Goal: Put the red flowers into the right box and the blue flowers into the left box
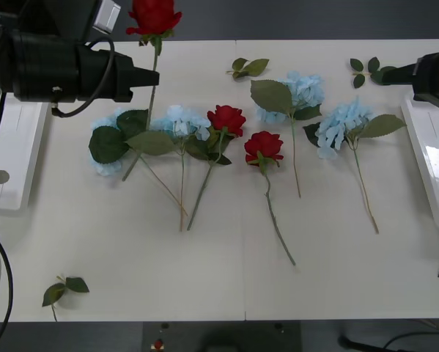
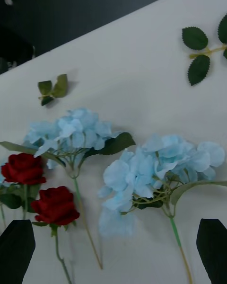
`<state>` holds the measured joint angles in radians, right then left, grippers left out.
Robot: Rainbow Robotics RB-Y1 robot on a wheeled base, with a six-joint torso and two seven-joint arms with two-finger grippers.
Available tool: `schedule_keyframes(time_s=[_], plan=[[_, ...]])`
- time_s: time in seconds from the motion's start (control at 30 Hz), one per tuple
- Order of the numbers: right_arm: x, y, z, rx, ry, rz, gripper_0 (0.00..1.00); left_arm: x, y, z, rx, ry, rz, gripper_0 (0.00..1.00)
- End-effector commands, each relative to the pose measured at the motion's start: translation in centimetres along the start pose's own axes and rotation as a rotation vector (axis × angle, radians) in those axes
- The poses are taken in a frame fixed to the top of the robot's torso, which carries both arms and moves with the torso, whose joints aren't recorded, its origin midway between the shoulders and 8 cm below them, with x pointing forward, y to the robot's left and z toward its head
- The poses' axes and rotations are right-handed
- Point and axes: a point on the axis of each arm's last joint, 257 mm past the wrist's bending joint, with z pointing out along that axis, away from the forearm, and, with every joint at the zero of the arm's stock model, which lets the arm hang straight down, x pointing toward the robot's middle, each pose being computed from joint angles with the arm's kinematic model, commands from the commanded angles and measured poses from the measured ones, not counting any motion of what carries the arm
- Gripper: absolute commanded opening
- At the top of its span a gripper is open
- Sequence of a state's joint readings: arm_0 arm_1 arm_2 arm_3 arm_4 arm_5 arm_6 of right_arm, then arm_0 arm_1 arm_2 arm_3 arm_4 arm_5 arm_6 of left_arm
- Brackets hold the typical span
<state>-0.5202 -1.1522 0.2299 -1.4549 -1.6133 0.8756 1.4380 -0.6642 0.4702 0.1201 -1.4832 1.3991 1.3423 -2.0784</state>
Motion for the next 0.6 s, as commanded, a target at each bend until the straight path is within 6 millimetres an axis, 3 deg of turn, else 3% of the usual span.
schedule_keyframes(time_s=[0.03,0.13,0.17,0.23,0.47,0.6], plan=[[0.7,1.3,-2.9,-0.063,-0.042,-0.08,1.0,-2.1,-3.6,1.5,0.091,-0.068,0.077,0.0],[2.6,3.9,-3.5,-0.174,-0.051,-0.056,1.0,-3.3,-6.6,2.9,0.18,-0.116,0.096,0.0],[2.6,3.9,-3.5,-0.174,-0.051,-0.056,1.0,-3.3,-6.6,2.9,0.18,-0.116,0.096,0.0],[4.6,6.4,-3.4,-0.257,-0.054,-0.077,1.0,-4.2,-9.1,3.7,0.256,-0.155,0.075,0.0],[9.3,11.1,-3.4,-0.396,-0.094,-0.134,1.0,-6.1,-12.8,4.8,0.357,-0.214,0.055,0.0],[11.5,14.2,-2.9,-0.469,-0.115,-0.154,1.0,-6.3,-14.4,5.1,0.41,-0.221,0.044,0.0]])
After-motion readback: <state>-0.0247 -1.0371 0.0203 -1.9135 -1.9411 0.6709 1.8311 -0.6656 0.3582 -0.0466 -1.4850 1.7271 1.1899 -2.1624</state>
